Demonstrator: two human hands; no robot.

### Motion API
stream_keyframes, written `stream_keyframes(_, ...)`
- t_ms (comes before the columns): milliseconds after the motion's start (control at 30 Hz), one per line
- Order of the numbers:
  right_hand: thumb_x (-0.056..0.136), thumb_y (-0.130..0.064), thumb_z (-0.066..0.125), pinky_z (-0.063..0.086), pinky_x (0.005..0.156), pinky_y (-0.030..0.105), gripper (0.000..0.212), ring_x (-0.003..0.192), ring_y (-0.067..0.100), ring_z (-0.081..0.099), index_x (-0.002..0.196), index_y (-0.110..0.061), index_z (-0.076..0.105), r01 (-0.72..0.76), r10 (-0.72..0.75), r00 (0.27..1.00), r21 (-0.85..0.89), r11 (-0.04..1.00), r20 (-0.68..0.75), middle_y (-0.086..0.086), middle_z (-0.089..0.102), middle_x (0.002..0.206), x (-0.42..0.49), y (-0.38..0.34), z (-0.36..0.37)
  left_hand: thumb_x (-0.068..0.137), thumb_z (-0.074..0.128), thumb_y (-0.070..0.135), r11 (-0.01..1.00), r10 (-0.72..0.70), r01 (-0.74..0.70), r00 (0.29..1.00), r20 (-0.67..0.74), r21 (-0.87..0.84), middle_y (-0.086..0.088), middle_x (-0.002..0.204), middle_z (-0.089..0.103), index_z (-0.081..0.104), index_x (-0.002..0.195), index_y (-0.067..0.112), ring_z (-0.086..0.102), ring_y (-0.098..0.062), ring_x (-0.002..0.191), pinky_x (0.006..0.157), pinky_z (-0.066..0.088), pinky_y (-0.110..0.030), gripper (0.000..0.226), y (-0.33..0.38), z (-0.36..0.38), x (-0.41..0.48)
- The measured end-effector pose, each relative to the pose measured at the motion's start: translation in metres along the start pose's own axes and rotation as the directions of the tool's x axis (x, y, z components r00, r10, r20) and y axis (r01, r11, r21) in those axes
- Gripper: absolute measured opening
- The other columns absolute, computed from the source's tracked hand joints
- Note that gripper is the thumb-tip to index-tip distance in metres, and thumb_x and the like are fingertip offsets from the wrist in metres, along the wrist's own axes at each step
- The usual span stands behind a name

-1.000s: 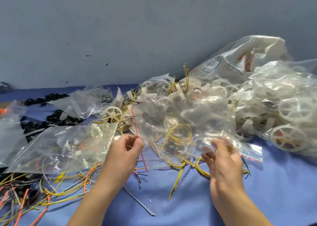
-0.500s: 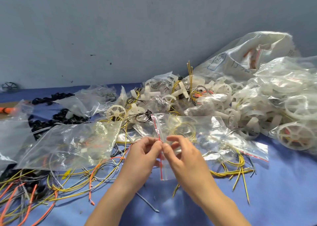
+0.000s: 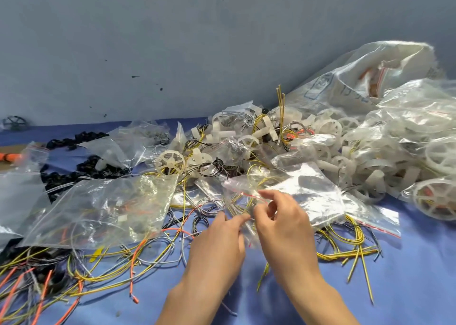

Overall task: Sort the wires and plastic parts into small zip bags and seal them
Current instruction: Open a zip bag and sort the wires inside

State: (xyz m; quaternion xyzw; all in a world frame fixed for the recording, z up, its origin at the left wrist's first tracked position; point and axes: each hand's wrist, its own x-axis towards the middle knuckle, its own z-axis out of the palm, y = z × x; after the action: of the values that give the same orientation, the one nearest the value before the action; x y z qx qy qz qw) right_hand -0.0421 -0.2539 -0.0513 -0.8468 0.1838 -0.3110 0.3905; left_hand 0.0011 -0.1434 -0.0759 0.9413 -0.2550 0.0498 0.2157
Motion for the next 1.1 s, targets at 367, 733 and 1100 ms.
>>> stream_keyframes(367, 0.092, -0.029, 0.053, 0.034, 0.06, 0.034, 0.016, 0.078, 0.024, 0.06, 0.102, -0.029, 0.065, 0.123, -0.123, 0.992, -0.23, 0.965, 0.016, -0.006, 0.05, 0.095, -0.003, -0.014, -0.01, 0.09, 0.045, 0.031, 0.999, -0.051, 0.054, 0.969, -0.242, 0.006, 0.002, 0.082, 0.068, 0.06, 0.091, 0.032, 0.062, -0.024, 0.082, 0.066, 0.049, -0.036, 0.015, 0.003, -0.024, 0.018)
stream_keyframes(733, 0.094, -0.032, 0.048, 0.045, 0.08, 0.035, 0.012, 0.093, 0.017, 0.055, 0.103, -0.028, 0.056, 0.03, 0.009, 0.969, -0.154, 0.988, 0.246, -0.007, 0.056, 0.1, 0.007, 0.008, -0.008, 0.102, 0.029, 0.029, 0.888, -0.256, 0.328, 0.935, -0.247, 0.323, -0.018, 0.123, 0.05, 0.039, 0.134, 0.017, 0.059, -0.039, 0.098, 0.07, 0.041, -0.045, 0.036, -0.058, -0.061, 0.144)
stream_keyframes(1100, 0.091, -0.033, 0.048, 0.046, 0.081, 0.037, 0.014, 0.092, 0.019, 0.058, 0.103, -0.033, 0.055, -0.119, 0.097, 0.954, 0.06, 0.991, 0.285, -0.005, 0.065, 0.092, 0.008, -0.006, 0.004, 0.1, 0.04, 0.033, 0.961, -0.277, 0.221, 0.746, -0.606, -0.166, 0.001, 0.082, 0.057, 0.047, 0.107, 0.019, 0.056, -0.024, 0.073, 0.063, 0.038, -0.034, 0.017, -0.042, -0.093, 0.109)
